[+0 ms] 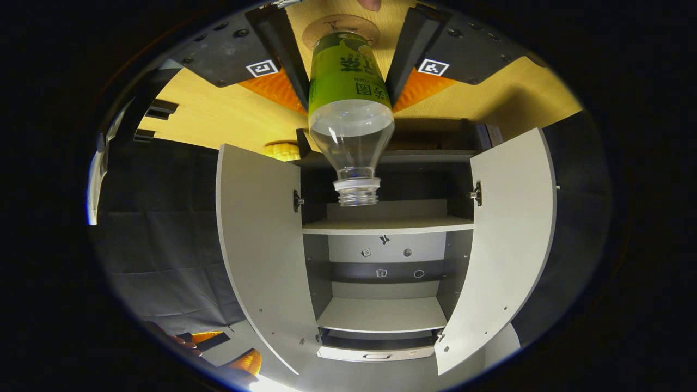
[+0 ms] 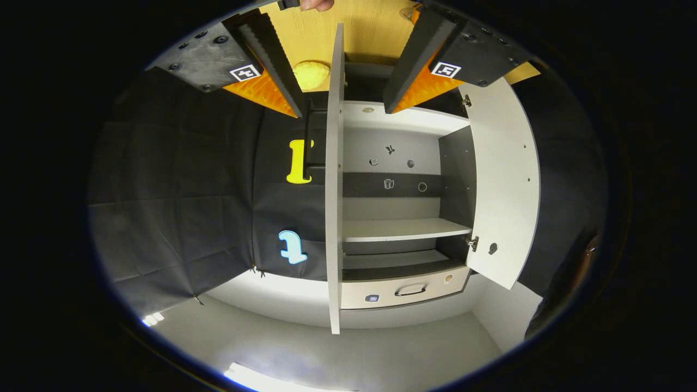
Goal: Grasp the bottle in the cabinet with the left hand and place it on the coaster, then close the right door with the right hand and the left door with the left hand.
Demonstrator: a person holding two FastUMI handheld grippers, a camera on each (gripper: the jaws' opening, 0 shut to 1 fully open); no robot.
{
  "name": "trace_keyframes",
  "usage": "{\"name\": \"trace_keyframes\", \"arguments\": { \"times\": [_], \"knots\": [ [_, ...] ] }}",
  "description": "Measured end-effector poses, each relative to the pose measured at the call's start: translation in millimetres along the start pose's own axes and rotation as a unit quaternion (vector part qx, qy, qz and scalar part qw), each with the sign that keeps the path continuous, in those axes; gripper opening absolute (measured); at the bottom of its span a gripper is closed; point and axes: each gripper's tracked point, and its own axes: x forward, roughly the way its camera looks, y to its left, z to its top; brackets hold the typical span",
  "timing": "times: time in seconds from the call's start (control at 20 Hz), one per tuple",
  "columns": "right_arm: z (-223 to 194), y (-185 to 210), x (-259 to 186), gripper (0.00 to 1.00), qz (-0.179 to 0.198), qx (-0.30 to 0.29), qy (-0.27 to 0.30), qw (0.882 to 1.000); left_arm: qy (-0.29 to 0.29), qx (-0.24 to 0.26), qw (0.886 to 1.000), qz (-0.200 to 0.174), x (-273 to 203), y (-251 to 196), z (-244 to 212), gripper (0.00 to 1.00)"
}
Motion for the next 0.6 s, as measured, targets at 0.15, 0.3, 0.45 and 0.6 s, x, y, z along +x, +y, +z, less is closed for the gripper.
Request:
{"name": "trace_keyframes", "arguments": {
  "times": [0.15, 0.3, 0.45, 0.6],
  "knots": [
    [3.0, 2.8, -1.3, 0.97, 0.003, -0.006, -0.003, 1.000, 0.005, -0.002, 1.000, 0.002, -2.1, 2.0, -8.5, 0.78],
    [0.6, 2.1, -2.8, 0.97, 0.002, -0.005, 0.002, 1.000, 0.008, -0.002, 1.000, 0.004, -0.5, 2.1, -8.5, 0.79],
    [2.7, 3.8, -3.9, 0.97, 0.003, -0.002, -0.001, 1.000, 0.011, -0.008, 1.000, 0.006, -1.9, 3.6, -7.5, 0.83],
    [4.6, 6.1, -4.4, 0.97, 0.002, 0.006, -0.002, 1.000, 0.011, -0.020, 1.000, 0.007, -5.0, 4.9, -5.0, 0.86]
  ]
}}
